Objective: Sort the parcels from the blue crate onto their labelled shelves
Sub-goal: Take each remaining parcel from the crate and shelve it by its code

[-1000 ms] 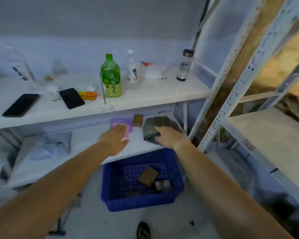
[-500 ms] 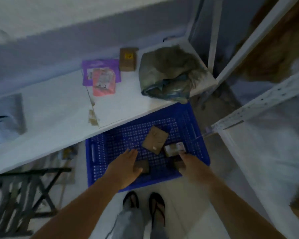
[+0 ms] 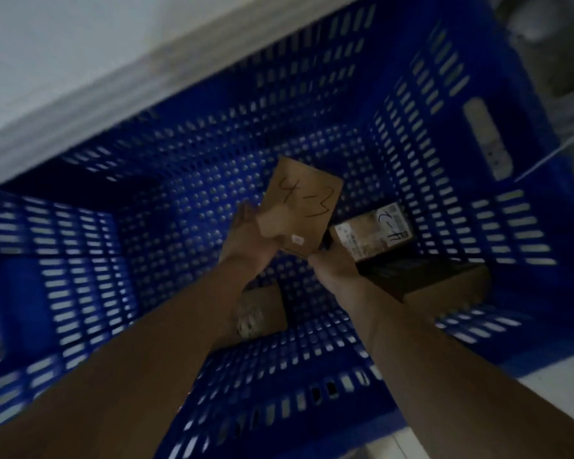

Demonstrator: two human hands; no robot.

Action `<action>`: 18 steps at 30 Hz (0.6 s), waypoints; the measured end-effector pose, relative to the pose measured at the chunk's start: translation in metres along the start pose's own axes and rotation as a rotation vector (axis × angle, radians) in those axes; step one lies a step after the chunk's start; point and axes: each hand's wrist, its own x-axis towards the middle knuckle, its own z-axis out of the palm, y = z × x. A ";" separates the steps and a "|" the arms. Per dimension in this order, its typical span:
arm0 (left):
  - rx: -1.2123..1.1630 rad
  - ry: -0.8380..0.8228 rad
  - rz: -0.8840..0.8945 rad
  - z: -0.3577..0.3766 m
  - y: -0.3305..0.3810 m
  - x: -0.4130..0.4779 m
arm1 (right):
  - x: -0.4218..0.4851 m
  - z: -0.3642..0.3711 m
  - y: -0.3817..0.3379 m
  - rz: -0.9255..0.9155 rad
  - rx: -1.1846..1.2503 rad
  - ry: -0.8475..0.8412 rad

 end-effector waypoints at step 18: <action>-0.327 0.164 -0.128 -0.052 0.050 -0.133 | -0.146 -0.052 -0.023 -0.153 0.342 0.124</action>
